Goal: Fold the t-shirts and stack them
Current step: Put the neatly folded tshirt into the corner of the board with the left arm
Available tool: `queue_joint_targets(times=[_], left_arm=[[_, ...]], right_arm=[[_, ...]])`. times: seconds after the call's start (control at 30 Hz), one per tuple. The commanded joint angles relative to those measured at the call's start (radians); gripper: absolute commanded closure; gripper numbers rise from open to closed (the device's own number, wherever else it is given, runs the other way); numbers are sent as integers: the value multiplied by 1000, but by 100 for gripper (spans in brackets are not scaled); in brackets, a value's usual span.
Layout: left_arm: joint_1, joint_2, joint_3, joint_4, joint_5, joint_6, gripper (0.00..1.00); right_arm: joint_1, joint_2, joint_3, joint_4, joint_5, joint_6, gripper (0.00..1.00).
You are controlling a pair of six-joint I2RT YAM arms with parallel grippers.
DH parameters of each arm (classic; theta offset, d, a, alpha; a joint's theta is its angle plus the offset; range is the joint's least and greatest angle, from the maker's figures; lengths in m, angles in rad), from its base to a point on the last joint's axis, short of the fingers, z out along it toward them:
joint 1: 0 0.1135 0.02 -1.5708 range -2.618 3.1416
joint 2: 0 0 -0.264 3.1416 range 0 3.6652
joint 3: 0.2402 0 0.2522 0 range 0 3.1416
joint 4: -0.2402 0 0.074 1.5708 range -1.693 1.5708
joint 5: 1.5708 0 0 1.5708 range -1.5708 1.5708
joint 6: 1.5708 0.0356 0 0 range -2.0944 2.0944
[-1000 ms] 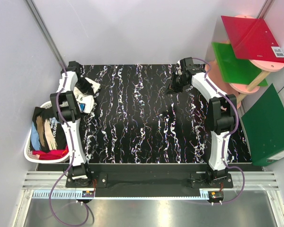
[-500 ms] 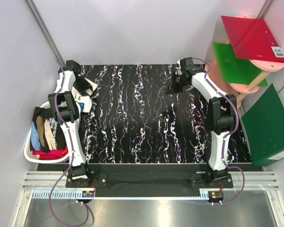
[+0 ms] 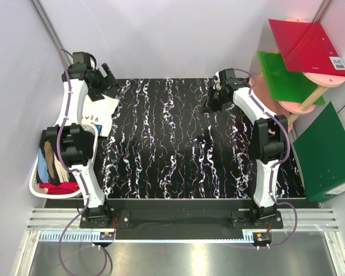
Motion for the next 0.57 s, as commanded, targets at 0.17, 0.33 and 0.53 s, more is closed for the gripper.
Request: queue_joint_targets(times=[0.17, 0.33, 0.53], left_arm=[[-7, -180, -356, 49, 79, 107, 1], [-16, -289, -456, 158, 196, 62, 1], [-47, -384, -531, 309, 239, 70, 1]], right_arm=[[2, -43, 23, -2, -5, 0, 100], [2, -31, 36, -1, -8, 1, 100], [2, -39, 35, -1, 9, -2, 100]])
